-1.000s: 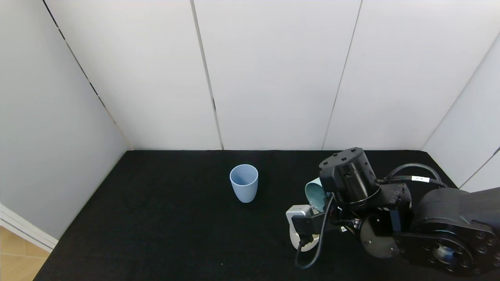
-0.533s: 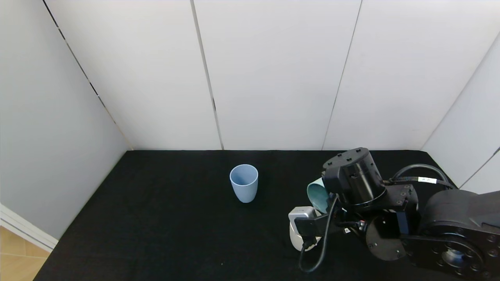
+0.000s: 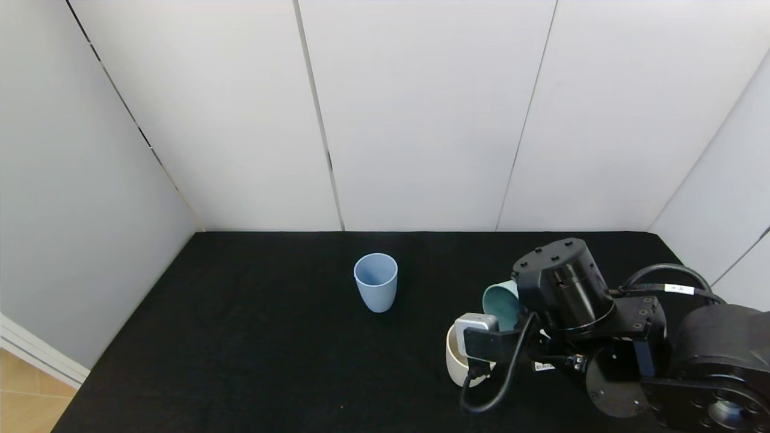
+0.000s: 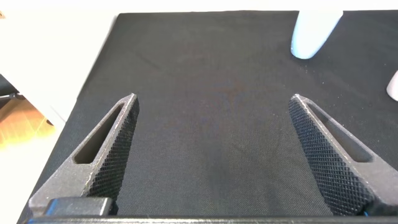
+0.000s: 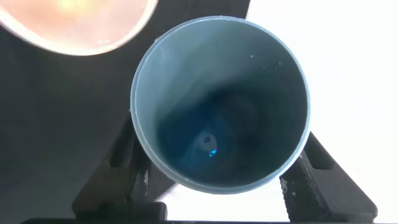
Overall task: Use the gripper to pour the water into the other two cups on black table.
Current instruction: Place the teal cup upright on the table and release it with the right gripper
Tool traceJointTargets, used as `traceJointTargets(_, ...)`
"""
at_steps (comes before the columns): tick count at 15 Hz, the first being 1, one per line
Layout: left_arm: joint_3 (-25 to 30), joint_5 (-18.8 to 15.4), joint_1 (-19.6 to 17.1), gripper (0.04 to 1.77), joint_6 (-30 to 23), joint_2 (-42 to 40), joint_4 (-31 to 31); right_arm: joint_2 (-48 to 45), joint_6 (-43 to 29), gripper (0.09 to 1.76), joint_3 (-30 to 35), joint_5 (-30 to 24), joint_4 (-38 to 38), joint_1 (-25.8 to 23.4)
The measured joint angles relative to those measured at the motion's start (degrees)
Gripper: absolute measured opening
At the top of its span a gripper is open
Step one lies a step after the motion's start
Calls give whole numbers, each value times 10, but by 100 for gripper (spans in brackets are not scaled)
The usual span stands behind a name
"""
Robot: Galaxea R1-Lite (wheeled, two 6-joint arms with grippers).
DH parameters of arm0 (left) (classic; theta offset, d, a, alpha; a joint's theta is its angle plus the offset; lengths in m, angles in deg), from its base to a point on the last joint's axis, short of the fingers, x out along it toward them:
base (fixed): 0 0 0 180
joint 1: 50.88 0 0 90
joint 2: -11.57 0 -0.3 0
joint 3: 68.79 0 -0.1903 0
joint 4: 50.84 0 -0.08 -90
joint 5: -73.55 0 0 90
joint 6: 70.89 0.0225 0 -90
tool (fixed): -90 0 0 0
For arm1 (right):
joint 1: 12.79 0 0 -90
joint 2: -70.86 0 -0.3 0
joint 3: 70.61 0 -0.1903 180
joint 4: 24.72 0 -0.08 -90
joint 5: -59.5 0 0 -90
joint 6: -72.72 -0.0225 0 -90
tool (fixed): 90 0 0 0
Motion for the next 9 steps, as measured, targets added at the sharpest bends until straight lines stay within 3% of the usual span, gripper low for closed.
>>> traceJointTargets(9,0,0,0,172,0,0,0,-50,-375,117,16,-77,-1,-45)
